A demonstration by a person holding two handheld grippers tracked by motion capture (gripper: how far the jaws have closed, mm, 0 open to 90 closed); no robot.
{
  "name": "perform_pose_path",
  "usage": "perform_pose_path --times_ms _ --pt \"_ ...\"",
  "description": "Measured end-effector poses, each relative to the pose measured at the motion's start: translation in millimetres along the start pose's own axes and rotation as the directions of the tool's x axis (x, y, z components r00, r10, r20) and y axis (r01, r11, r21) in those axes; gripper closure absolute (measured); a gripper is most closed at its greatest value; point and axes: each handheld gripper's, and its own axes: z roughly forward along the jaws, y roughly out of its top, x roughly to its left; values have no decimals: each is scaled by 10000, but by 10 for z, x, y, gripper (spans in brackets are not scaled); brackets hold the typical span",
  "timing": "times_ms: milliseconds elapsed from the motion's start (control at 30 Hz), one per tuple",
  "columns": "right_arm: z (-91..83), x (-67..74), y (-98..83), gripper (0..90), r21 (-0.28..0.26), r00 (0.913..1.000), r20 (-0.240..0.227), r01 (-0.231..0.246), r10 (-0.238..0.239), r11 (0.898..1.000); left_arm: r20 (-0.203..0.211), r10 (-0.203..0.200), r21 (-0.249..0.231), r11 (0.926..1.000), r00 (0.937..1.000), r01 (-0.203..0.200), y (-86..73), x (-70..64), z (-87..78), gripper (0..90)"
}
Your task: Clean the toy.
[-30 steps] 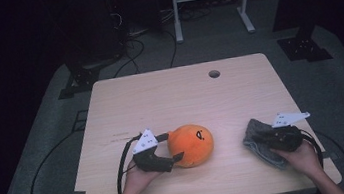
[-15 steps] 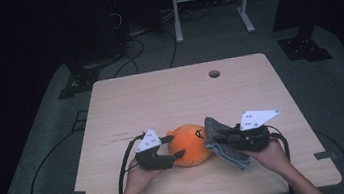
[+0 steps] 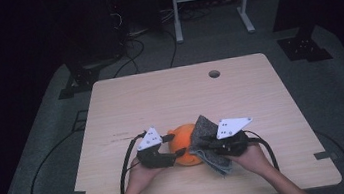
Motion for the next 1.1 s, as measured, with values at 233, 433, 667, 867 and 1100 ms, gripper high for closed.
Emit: perform_pose_path --times_ms 233,433,667,867,1100 --pt "-108 -75 -180 786 -71 9992 273 -297 298 9995 73 -154 -63 9999 9999 154 -5 24 2 332" --pt "-222 -150 -299 787 412 9960 751 -518 486 9978 1 -191 -57 9998 9998 191 -6 30 8 333" --pt "-255 -26 -64 787 -354 9982 585 -97 118 9993 14 79 -28 10000 10000 -79 0 5 37 350" --pt "-34 -31 99 786 -434 9991 416 30 -12 9991 88 148 183 9997 9999 -149 -6 4 13 356" --pt "-78 -110 -72 786 -235 9987 403 -293 302 9993 275 -147 192 9997 9995 142 -27 46 -9 358"
